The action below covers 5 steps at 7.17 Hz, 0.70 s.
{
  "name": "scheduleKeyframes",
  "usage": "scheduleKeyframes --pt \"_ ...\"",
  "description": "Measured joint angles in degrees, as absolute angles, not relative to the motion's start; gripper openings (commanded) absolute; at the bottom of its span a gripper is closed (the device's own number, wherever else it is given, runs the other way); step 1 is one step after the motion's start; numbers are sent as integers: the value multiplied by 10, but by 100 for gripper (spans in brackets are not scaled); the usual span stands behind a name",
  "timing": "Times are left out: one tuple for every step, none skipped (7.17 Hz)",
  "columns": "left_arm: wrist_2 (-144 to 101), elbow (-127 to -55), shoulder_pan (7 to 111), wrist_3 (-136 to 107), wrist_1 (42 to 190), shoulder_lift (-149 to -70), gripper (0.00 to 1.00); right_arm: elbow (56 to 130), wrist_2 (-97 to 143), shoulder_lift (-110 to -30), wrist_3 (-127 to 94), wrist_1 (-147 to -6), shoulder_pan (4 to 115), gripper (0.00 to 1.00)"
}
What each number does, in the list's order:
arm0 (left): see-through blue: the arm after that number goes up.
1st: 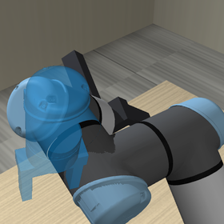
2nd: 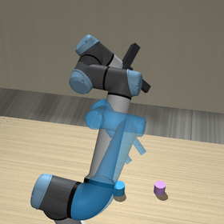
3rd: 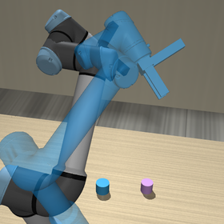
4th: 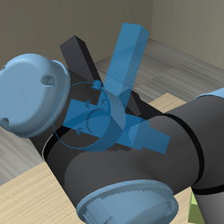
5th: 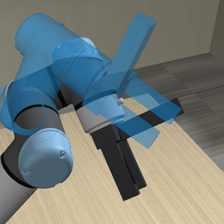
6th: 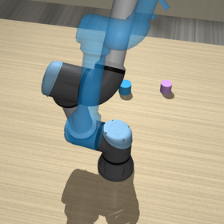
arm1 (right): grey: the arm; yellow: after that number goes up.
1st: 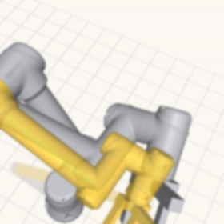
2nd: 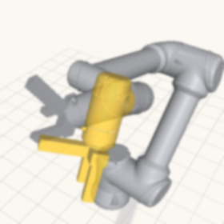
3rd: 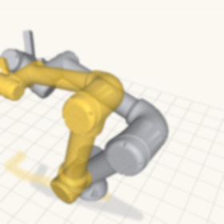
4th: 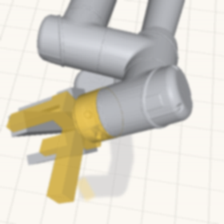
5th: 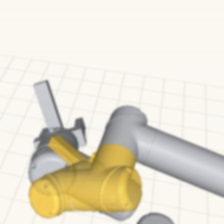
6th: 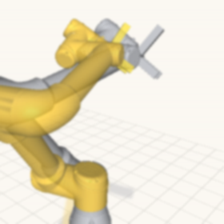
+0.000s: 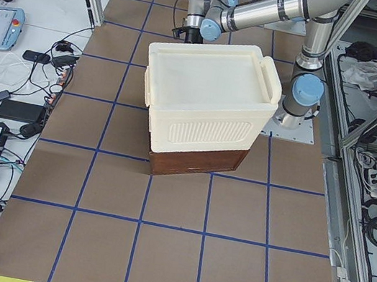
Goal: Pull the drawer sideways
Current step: 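Reach the left gripper down and align it around the white bar handle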
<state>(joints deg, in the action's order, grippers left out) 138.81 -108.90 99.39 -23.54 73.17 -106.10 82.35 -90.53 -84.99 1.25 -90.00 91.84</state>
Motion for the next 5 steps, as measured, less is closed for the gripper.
scheduleKeyframes --pt "1419 -1092 990 -235 734 -1068 100 824 -905 -850 13 -900 918 100" --pt "1447 -1094 982 -234 737 -1076 100 824 -905 -850 13 -900 918 100" --pt "1475 -1096 970 -232 742 -1084 100 824 -905 -850 13 -900 918 100" --pt "1505 -1099 959 -230 748 -1090 100 824 -905 -850 13 -900 918 100" --pt "1527 -1104 949 -229 751 -1096 100 824 -905 -850 13 -900 918 100"
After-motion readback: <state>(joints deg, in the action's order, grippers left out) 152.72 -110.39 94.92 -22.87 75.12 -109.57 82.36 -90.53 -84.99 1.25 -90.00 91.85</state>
